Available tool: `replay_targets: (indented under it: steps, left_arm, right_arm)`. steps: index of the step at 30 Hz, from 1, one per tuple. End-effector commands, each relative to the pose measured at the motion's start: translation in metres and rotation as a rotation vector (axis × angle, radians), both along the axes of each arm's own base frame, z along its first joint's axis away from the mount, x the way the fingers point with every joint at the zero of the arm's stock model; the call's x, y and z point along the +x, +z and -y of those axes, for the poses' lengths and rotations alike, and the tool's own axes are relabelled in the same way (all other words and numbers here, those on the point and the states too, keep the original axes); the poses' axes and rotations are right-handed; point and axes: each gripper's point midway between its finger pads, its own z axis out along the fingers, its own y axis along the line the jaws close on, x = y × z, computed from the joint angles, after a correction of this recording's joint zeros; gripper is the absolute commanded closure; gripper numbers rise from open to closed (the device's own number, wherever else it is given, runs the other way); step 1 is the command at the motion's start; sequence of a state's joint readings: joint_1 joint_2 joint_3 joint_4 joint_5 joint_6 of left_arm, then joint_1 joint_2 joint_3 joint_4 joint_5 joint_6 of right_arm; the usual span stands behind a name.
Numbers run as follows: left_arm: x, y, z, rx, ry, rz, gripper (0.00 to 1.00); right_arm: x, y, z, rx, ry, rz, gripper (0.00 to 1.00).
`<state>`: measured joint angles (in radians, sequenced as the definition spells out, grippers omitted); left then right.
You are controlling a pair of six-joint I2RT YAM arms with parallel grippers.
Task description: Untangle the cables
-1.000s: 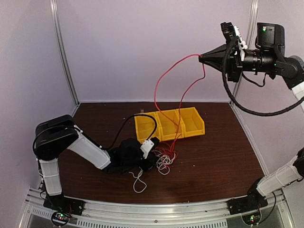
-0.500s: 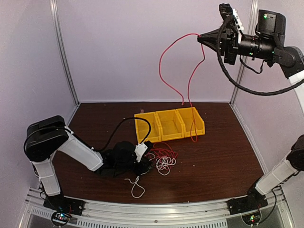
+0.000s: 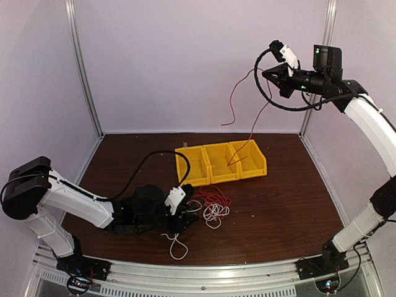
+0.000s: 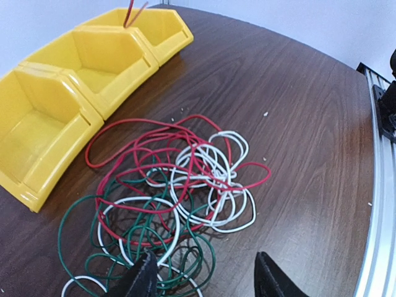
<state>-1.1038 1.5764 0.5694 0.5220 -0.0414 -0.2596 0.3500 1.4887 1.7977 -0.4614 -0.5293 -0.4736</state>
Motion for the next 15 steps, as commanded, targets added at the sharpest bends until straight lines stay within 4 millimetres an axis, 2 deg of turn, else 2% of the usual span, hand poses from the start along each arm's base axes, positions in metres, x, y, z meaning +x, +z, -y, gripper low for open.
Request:
replay_targets:
  steps: [1,4,15]
  left_arm:
    - [0.007,0.024,-0.005,-0.061,0.035,0.059,0.38]
    - [0.009,0.02,-0.009,-0.06,0.059,0.059,0.36]
    - [0.011,0.013,-0.013,-0.047,0.091,0.028,0.39]
  right_arm:
    - [0.028,0.0,0.012,0.078,-0.065,0.035,1.0]
    - [0.044,-0.02,0.013,0.083,-0.085,0.007,1.0]
    - [0.09,-0.089,0.025,0.078,-0.14,-0.101,1.0]
